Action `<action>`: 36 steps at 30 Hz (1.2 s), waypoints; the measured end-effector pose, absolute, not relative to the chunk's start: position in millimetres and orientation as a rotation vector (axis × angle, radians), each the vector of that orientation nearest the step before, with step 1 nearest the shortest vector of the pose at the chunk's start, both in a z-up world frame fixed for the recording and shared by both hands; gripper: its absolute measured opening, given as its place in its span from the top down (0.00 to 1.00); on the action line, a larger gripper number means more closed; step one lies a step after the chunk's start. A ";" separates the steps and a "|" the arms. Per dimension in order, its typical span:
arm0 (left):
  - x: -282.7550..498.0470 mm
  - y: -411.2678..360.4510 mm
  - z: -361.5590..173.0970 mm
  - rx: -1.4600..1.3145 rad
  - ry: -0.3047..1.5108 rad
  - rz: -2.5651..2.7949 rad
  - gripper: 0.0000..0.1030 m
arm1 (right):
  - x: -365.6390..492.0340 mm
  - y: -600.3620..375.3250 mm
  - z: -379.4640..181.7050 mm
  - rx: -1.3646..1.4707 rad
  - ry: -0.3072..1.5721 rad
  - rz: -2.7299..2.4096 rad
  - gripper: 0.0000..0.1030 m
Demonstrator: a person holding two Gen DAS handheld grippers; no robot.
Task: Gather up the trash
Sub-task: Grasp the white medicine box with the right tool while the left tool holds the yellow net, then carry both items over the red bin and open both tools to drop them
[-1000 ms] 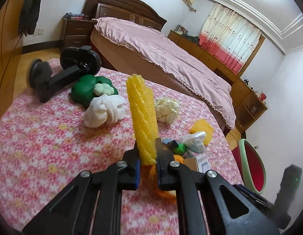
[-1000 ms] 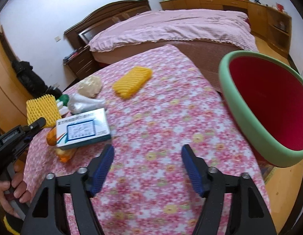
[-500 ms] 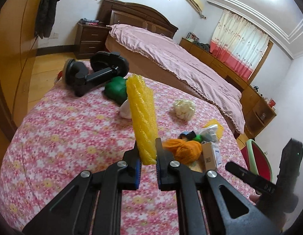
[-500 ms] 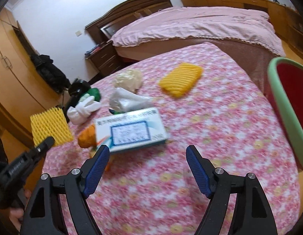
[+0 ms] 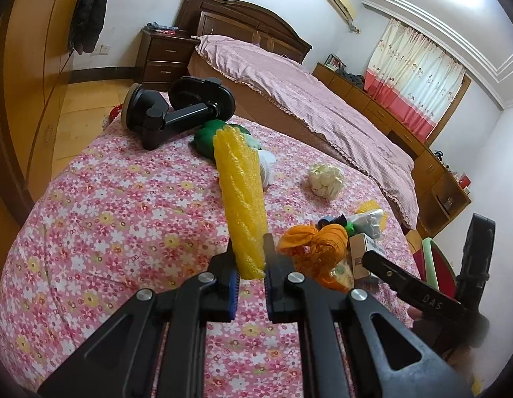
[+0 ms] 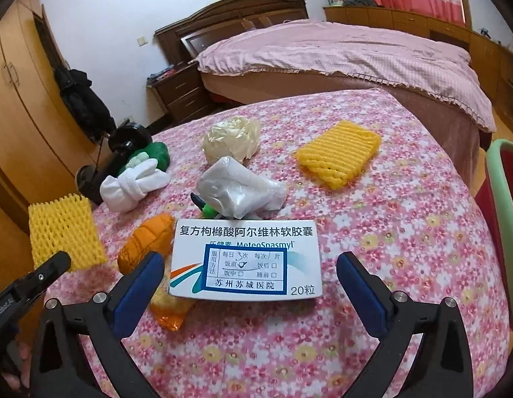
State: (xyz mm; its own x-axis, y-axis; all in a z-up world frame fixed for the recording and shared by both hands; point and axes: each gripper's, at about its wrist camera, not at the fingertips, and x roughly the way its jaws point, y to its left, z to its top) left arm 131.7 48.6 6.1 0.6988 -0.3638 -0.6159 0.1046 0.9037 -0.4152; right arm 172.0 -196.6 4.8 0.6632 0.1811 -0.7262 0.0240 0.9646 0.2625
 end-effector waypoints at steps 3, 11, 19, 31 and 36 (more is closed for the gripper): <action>131.4 47.0 5.7 -0.364 0.757 -0.271 0.89 | 175.4 -193.4 -1.1 0.261 0.866 0.089 0.00; 129.0 42.5 9.3 -0.355 0.748 -0.280 0.89 | 176.0 -194.6 -6.8 0.285 0.890 0.097 0.01; 118.7 37.4 15.9 -0.345 0.736 -0.300 0.89 | 161.8 -204.5 -3.2 0.339 0.875 0.092 0.12; 101.3 23.4 36.3 -0.318 0.707 -0.341 0.89 | 121.8 -232.2 13.7 0.389 0.840 0.041 0.12; 93.8 10.3 46.0 -0.297 0.700 -0.374 0.89 | 99.6 -250.9 27.5 0.394 0.816 -0.003 0.12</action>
State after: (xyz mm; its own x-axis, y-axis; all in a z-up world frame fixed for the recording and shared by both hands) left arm 93.8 10.3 46.0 0.7038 -0.4283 -0.5669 0.2326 0.8928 -0.3857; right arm 99.6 -250.9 27.5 0.6895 0.1474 -0.7091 0.1525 0.9276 0.3411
